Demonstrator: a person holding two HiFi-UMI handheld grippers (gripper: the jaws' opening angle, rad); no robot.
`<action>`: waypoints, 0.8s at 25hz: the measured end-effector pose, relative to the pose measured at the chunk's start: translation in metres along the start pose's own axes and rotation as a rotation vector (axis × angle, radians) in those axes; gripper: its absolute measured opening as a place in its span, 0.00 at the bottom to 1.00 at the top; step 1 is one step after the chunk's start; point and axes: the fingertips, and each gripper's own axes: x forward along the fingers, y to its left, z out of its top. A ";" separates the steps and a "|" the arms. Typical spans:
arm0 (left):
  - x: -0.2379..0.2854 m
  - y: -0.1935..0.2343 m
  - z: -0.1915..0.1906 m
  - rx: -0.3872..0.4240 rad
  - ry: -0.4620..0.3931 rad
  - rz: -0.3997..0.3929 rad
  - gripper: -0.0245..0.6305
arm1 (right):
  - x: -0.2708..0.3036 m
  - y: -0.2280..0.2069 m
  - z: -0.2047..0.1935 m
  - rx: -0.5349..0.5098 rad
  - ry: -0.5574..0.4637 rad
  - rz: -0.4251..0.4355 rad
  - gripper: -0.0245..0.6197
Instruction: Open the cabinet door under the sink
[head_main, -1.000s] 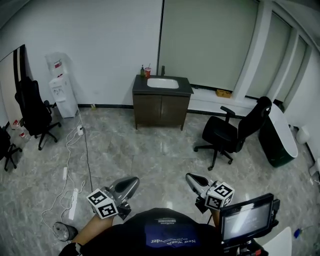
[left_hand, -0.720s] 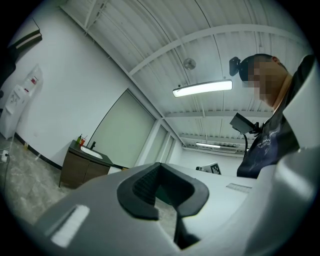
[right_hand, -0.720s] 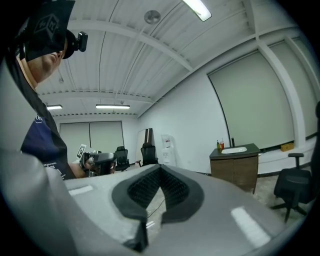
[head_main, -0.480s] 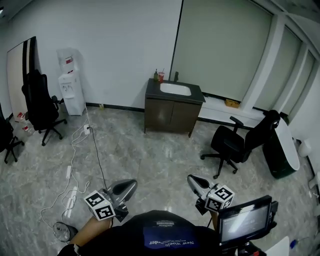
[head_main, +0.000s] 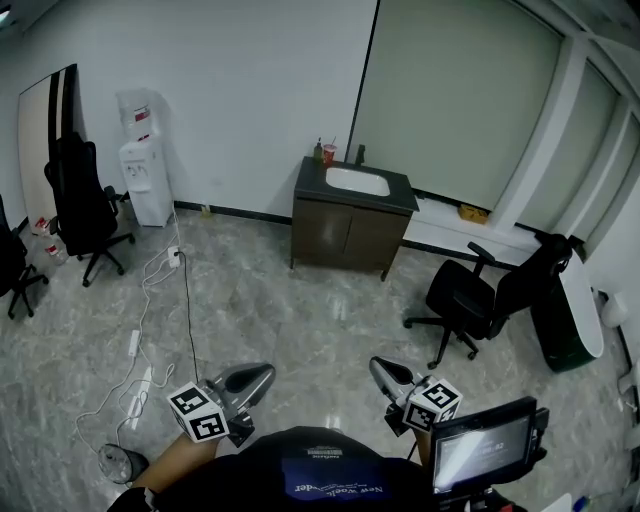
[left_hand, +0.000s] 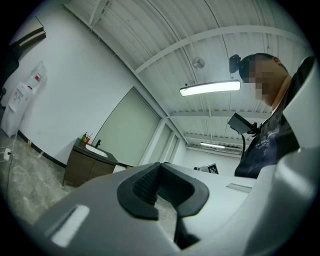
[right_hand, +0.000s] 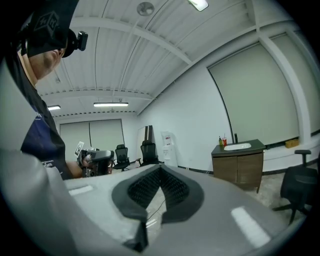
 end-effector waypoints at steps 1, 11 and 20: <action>0.008 0.003 -0.001 0.007 0.002 0.007 0.04 | 0.002 -0.008 0.000 -0.002 0.001 0.009 0.04; 0.153 0.018 0.008 0.026 -0.022 0.069 0.04 | 0.001 -0.139 0.044 -0.084 0.004 0.103 0.04; 0.255 0.032 -0.004 0.006 0.020 0.045 0.04 | 0.002 -0.231 0.051 -0.103 0.006 0.107 0.04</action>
